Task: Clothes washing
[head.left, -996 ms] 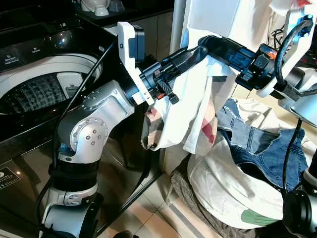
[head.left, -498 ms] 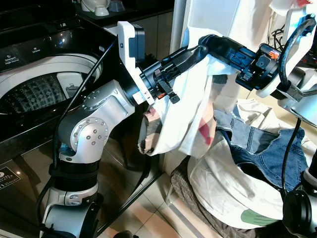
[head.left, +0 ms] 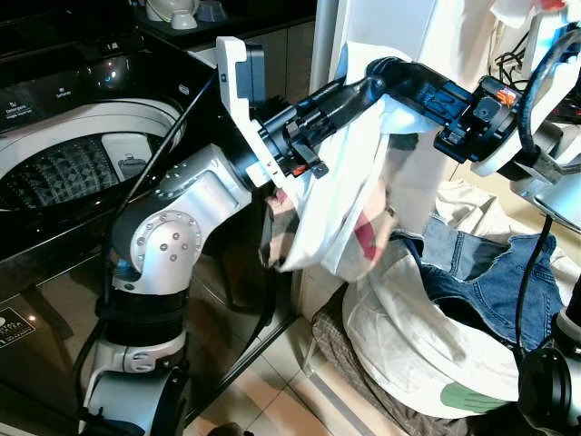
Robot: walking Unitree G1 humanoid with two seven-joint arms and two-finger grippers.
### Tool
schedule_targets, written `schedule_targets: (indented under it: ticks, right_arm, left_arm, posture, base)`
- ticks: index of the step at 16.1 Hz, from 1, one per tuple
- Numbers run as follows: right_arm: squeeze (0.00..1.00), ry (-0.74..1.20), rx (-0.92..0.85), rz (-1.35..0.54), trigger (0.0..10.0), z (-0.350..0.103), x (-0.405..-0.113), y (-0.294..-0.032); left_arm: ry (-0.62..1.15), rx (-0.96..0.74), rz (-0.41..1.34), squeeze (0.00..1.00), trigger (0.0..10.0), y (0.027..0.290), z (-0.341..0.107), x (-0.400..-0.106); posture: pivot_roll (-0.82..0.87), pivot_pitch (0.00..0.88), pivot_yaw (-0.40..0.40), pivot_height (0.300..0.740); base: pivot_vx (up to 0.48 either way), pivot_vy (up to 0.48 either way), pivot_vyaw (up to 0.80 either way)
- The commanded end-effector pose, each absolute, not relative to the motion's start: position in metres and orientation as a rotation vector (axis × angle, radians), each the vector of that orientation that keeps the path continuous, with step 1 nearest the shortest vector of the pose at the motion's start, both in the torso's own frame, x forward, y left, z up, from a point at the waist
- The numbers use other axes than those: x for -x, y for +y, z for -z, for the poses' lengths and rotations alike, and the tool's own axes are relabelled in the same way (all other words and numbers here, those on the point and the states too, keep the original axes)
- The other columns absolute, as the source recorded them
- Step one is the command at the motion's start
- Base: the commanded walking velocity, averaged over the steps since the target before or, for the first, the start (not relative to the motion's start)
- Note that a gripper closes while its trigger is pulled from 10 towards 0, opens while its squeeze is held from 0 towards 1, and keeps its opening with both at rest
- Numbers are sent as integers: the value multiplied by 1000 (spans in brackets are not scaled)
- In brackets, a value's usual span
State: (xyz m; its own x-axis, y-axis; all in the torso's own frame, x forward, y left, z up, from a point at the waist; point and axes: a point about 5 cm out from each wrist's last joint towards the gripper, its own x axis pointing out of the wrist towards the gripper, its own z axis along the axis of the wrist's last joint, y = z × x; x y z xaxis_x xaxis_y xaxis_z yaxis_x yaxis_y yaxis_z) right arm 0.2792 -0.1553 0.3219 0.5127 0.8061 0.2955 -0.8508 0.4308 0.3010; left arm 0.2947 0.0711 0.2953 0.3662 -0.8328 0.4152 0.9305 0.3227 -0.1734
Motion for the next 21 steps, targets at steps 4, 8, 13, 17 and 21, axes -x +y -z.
schedule_targets:
  ticks: [4, 8, 13, 17, 21]
  right_arm:
    - [0, -182, -439, -1052, 0, -333, -272, -159]
    - [0, -183, -442, -1049, 0, -334, -273, -160]
    - [0, -182, -447, -1060, 0, -334, -272, -158]
    - [0, -175, -444, -1064, 0, -333, -272, -156]
    - [0, -166, -437, -1063, 0, -332, -272, -156]
  left_arm:
    - [-263, 448, 1244, 812, 10000, 75, -293, -287]
    - [-235, 456, 1331, 0, 10000, 81, -283, -280]
    - [-239, 398, 1300, 0, 10000, 69, -280, -284]
    - [-261, 427, 1246, 0, 5059, 66, -283, -291]
    - [-283, 435, 1165, 0, 0, 73, -284, -300]
  posture:
    - [-34, 0, -7, 740]
    - [-35, 0, -5, 740]
    - [-34, 0, -5, 740]
    - [-36, 0, -6, 740]
    - [-36, 0, -7, 740]
  base:
    - [0, 0, 0]
    - [0, 0, 0]
    - [0, 0, 0]
    - [0, 0, 0]
    - [0, 0, 0]
